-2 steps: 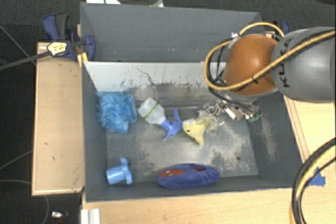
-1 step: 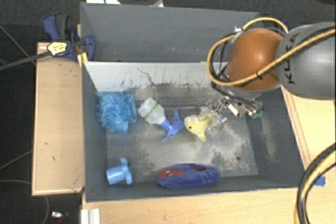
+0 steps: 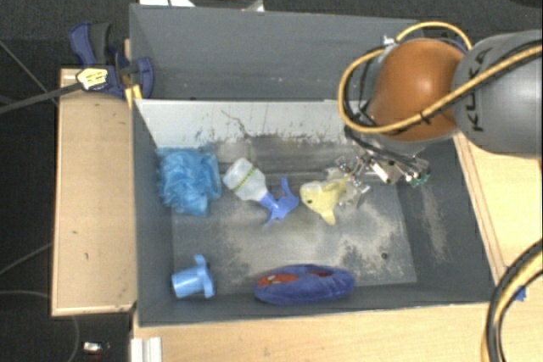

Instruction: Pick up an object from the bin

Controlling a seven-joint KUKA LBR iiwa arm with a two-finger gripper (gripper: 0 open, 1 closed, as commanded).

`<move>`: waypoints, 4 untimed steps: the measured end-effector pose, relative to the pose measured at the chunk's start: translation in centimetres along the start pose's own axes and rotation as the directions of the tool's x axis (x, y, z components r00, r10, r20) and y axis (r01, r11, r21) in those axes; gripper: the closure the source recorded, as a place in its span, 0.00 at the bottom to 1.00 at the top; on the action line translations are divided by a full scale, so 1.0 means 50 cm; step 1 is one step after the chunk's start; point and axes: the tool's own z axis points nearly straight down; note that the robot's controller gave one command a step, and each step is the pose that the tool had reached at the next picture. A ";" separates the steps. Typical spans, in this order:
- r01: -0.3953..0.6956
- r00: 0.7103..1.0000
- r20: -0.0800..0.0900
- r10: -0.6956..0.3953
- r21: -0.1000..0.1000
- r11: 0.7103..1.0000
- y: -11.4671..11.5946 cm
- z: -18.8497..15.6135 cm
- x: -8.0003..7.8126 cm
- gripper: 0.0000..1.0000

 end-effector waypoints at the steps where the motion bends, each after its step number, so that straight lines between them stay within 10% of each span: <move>1: -0.002 1.000 0.001 0.002 0.000 1.000 0.000 -0.031 -0.001 1.00; 4: -0.010 1.000 0.003 0.010 0.000 1.000 -0.001 -0.150 -0.005 1.00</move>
Offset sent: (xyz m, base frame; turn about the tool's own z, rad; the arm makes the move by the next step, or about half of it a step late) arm -0.0001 0.0001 0.0201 0.0009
